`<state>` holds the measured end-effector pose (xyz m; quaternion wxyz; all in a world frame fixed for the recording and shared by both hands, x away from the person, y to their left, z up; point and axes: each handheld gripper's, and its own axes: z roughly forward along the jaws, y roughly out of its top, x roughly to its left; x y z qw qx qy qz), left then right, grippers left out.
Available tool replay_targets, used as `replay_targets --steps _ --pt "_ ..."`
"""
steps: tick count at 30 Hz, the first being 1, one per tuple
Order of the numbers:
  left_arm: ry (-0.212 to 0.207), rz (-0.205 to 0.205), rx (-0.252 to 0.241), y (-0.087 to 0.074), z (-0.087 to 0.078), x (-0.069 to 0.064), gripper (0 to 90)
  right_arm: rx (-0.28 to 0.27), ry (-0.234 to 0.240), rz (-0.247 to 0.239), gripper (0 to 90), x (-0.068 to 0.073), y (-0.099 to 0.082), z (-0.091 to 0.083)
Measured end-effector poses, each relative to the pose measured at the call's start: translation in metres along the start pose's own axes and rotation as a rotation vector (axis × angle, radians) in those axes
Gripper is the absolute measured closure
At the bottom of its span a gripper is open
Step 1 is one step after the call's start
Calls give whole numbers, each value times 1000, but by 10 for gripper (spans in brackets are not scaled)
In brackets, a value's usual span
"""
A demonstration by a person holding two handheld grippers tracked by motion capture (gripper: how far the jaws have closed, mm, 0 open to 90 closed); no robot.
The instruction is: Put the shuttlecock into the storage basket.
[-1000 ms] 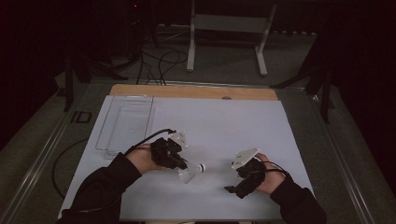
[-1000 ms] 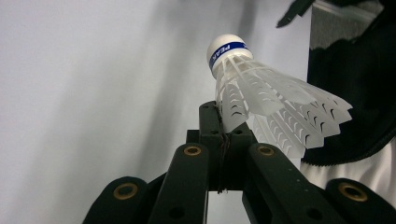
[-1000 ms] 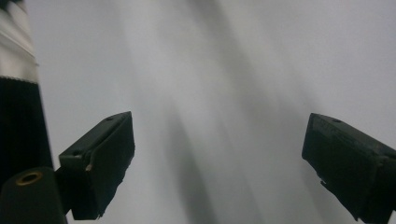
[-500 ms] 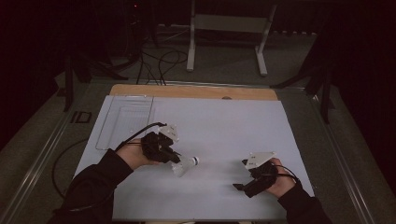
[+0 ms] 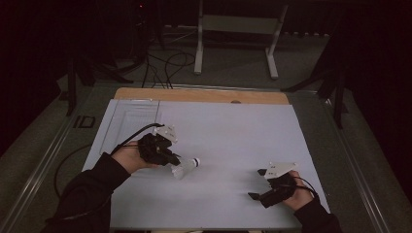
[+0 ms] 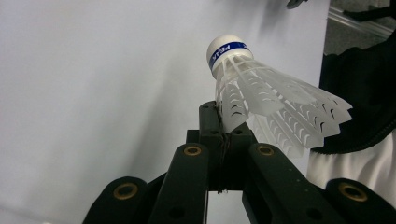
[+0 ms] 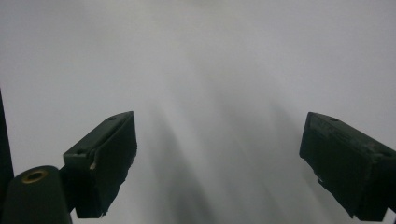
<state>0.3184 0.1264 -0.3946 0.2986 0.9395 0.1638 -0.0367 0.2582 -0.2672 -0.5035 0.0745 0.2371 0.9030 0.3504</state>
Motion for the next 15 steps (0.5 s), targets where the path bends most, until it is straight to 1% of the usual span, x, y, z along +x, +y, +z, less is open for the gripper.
replay_targets --steps 2,3,4,5,7,8,11,12,13,15 --pt "2 -5 -3 -1 -3 1 898 -8 -2 8 111 0 -3 -1" --pt "9 -2 0 -2 -4 1 898 -15 4 12 111 0 -5 -1" --pt "10 -7 -6 -3 -7 2 898 -15 -6 9 112 0 -8 -1" --pt "10 -7 -6 -3 -7 2 898 -15 -6 9 112 0 -8 -1" --pt "22 -6 -2 -4 -10 3 898 -18 -6 12 112 0 -10 -1" --pt "29 -14 -12 -5 -14 5 898 -21 -9 14 112 0 -12 -2" --pt "40 -16 -19 -5 -18 6 898 -24 -8 23 111 -1 -14 -3" --pt "45 -16 -25 -6 -20 7 898 -29 -3 32 107 -3 -17 -3" --pt "44 -20 -28 -6 -22 7 898 -29 -3 32 107 -3 -17 -3" --pt "57 -22 -37 -7 -26 8 898 -39 6 39 105 -4 -19 -2"
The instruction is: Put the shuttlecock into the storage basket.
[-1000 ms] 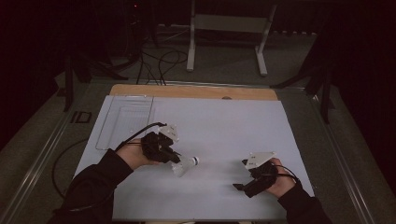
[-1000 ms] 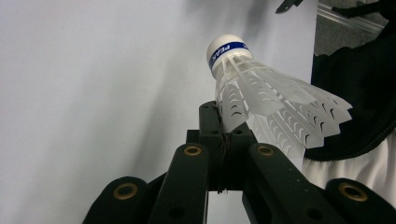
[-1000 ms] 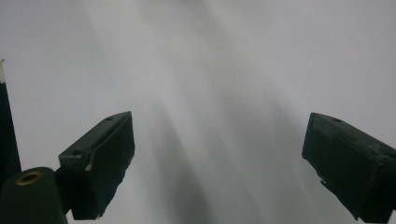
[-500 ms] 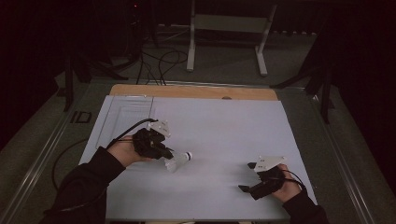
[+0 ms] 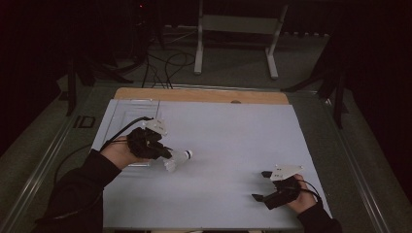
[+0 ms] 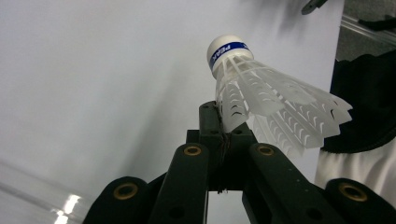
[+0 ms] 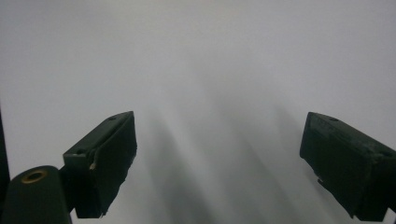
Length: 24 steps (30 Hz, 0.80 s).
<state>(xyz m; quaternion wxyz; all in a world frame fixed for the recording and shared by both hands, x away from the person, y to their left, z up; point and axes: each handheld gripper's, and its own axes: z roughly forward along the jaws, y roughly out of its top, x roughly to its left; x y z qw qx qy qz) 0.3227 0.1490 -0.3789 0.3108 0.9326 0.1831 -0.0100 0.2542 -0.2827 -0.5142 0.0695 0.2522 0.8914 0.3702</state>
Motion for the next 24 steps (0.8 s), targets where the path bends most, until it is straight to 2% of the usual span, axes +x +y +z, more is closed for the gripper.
replay_targets --steps 2,7,10,13,17,19,24 --pt "13 -5 -5 -1 -4 2 898 -8 7 9 101 -1 -1 1" --pt "49 -27 -32 -3 -17 8 898 -4 -1 -16 101 0 -1 4" --pt "67 -25 -33 -3 -22 10 898 -12 5 -19 101 2 0 4" --pt "99 -52 -54 -5 -31 16 898 -8 4 -31 101 2 1 5" --pt "121 -65 -62 -6 -37 20 898 -2 5 -33 101 3 1 6" --pt "146 -88 -69 -9 -41 25 898 -3 7 -33 101 3 1 6" --pt "176 -108 -57 -12 -43 31 898 -1 11 -37 101 4 2 7"
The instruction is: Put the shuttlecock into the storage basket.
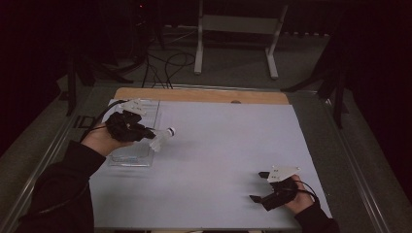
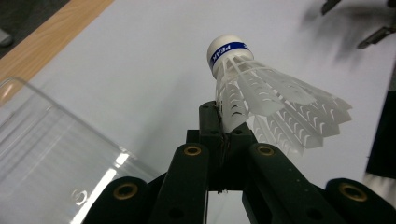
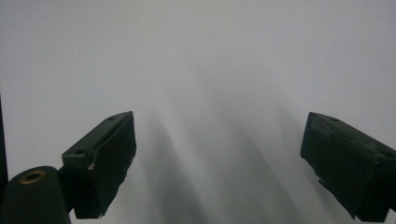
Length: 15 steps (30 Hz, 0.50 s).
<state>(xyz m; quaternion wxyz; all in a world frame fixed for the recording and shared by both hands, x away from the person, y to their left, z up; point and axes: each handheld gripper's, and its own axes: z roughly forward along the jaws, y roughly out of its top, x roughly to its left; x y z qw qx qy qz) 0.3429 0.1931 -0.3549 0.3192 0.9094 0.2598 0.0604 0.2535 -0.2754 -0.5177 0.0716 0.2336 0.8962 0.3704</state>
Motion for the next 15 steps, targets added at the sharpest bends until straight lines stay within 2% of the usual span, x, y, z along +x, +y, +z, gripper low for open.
replay_targets --steps 4,5,9,14,15 --pt "27 -18 -3 -2 -1 4 898 1 4 2 102 0 0 0" --pt "43 -35 -19 -3 -2 6 898 -1 5 6 101 0 -1 0" --pt "73 -51 -16 -4 -5 10 898 2 7 7 101 0 -1 0" --pt "94 -72 -29 -6 -6 15 898 5 7 6 101 0 0 0" --pt "113 -83 -38 -7 -6 17 898 3 6 4 101 0 0 -1"
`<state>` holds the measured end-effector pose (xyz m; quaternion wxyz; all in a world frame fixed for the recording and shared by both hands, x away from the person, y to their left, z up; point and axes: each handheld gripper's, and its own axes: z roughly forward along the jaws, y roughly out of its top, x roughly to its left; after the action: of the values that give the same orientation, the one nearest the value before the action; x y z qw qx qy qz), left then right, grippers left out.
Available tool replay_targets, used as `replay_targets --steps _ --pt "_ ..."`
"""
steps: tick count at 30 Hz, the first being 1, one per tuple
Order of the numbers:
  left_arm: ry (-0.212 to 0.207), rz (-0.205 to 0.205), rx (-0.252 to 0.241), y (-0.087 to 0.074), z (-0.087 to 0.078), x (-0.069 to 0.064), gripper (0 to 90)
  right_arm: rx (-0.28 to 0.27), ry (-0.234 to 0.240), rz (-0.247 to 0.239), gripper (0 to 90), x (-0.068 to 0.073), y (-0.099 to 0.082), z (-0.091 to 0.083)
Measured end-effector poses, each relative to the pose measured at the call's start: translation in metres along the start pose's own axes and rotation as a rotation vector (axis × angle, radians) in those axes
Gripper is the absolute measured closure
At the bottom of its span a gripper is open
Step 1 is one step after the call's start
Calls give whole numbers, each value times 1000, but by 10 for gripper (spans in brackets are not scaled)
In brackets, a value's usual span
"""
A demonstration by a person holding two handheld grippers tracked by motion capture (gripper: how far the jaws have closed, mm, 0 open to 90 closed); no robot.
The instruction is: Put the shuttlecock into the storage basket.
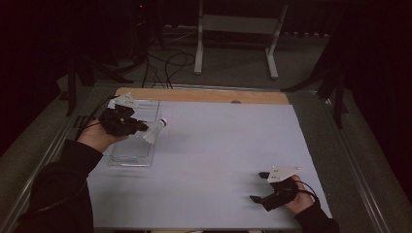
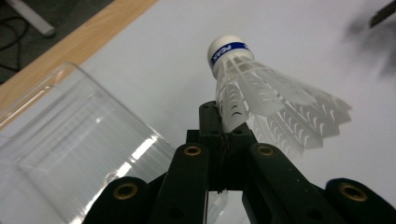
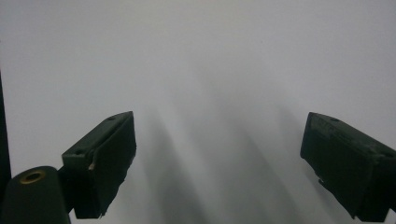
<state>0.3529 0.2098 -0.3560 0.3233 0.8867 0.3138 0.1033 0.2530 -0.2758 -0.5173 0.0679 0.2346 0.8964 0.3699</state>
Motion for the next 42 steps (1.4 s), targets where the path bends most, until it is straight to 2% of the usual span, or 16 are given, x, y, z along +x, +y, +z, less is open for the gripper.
replay_targets --steps 1,4,6,9,10,14,16,18,20,25,26,32,33,34,38,42 --pt "0 0 0 0 0 0 898 0 0 0 101 0 0 0" --pt "32 -37 -16 -1 -1 5 898 0 -2 1 101 1 0 0" --pt "66 -60 -9 -3 0 8 898 0 -2 -1 101 1 0 -1" --pt "82 -76 -7 -4 1 10 898 1 -3 0 101 1 0 -1" --pt "110 -87 -12 -5 1 12 898 1 -4 2 101 1 0 -1" --pt "119 -107 -26 -8 3 15 898 3 -3 2 101 0 -1 -1" --pt "140 -132 -34 -10 4 18 898 4 -3 2 101 0 -1 -1" --pt "145 -136 -35 -11 4 19 898 3 -1 3 101 0 -1 -1" --pt "179 -161 -49 -13 5 22 898 6 -2 4 101 1 0 -1" --pt "191 -181 -61 -14 9 25 898 5 1 4 101 1 -1 -1" --pt "208 -195 -59 -15 12 27 898 6 -1 2 101 1 0 -1" --pt "252 -234 -71 -20 19 32 898 2 -1 1 101 1 0 -2" --pt "252 -234 -71 -20 19 32 898 2 -1 1 101 1 0 -2" --pt "273 -233 -75 -21 21 33 898 2 2 5 102 1 -1 -2" --pt "283 -253 -84 -25 24 36 898 2 2 5 101 1 -1 -2" --pt "295 -260 -66 -29 30 40 898 3 3 0 102 1 0 -1"
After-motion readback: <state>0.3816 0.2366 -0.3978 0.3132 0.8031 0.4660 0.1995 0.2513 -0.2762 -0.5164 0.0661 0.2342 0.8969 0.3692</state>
